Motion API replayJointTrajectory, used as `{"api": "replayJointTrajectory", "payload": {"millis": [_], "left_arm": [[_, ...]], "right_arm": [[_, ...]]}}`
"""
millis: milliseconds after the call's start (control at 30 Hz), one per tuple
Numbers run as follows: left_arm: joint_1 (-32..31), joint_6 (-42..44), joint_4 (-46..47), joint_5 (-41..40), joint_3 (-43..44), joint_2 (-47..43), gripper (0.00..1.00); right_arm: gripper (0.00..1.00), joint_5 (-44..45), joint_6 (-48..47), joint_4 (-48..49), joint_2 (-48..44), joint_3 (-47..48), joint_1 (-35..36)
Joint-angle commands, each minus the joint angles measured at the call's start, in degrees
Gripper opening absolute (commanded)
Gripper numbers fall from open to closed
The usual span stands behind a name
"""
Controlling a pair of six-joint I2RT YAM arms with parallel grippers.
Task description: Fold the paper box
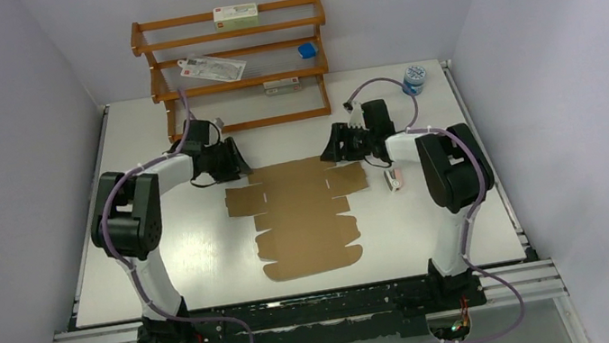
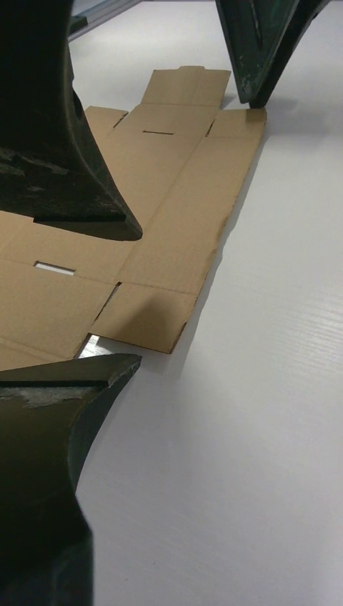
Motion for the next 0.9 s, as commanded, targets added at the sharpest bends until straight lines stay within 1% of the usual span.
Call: {"api": "replayJointTrajectory", "payload": {"millis": [0,100,367,467,600,867], "left_arm": [[0.8,0.8,2.3,5.2,1.1,3.0,0.5],[0.9,1.1,2.2,5.8,1.0,3.7,0.46],[1.7,1.1,3.4,7.6,0.9,5.8,0.4],[1.7,1.4,4.1,7.8,0.5,5.9,0.35],[1.7,1.2,4.7,8.7,0.2,5.5,0.25],[1.7,1.0,6.3,8.8,-1.3,1.8,0.09]], "right_arm": [[0.63,-1.9,0.3,1.1,2.0,1.6,-0.5],[0.62,-2.5,0.3,1.1,2.6,1.6,-0.7],[0.58,-4.6,0.5,1.7,4.2,1.8,-0.9],[0.56,-5.1,0.5,2.1,4.2,1.8,-0.9],[0.51,-5.9,0.5,2.1,4.1,1.8,-0.8],[0.42,-6.3,0.8,2.7,1.6,1.0,-0.9]]}}
